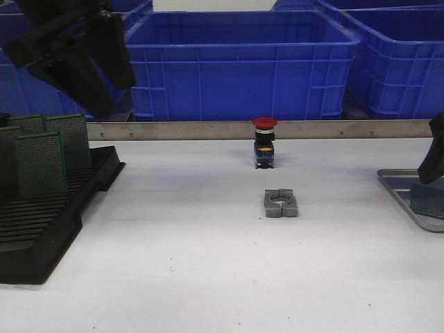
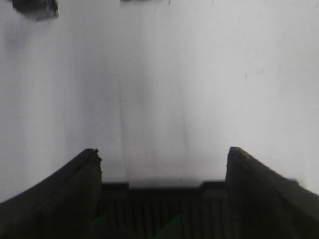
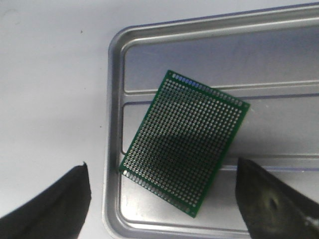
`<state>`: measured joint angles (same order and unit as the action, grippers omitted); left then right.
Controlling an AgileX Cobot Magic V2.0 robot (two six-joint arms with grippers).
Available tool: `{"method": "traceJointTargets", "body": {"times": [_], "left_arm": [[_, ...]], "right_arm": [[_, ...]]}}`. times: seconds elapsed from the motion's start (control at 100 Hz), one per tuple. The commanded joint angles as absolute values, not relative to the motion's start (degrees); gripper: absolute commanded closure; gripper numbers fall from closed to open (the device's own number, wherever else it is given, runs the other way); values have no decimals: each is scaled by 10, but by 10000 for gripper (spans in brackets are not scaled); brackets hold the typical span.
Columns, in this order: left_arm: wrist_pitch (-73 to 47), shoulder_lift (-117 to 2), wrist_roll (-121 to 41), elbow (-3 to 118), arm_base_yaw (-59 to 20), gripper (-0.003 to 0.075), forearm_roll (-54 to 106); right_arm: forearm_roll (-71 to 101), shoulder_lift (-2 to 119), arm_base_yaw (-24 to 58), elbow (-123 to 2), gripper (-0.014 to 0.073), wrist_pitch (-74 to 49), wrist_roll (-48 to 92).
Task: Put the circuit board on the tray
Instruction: 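Move the left gripper back down to the black rack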
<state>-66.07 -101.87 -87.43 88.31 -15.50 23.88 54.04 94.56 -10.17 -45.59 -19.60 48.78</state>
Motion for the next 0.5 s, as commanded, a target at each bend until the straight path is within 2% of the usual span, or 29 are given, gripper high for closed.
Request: {"method": "traceJointTargets", "body": {"times": [0.0,0.24,0.49], "left_arm": [[-654,-995,-870,902,-131,226,222],[-650,-997,-870,902,-71,226,216],[-628,-1000,-870,902,-52,226,216]], "right_arm": [[550,927,-106,-472,-17,-186,496],[550,927,-106,-472,-17,-186,496],[550,927,-106,-472,-17,-186,496]]}}
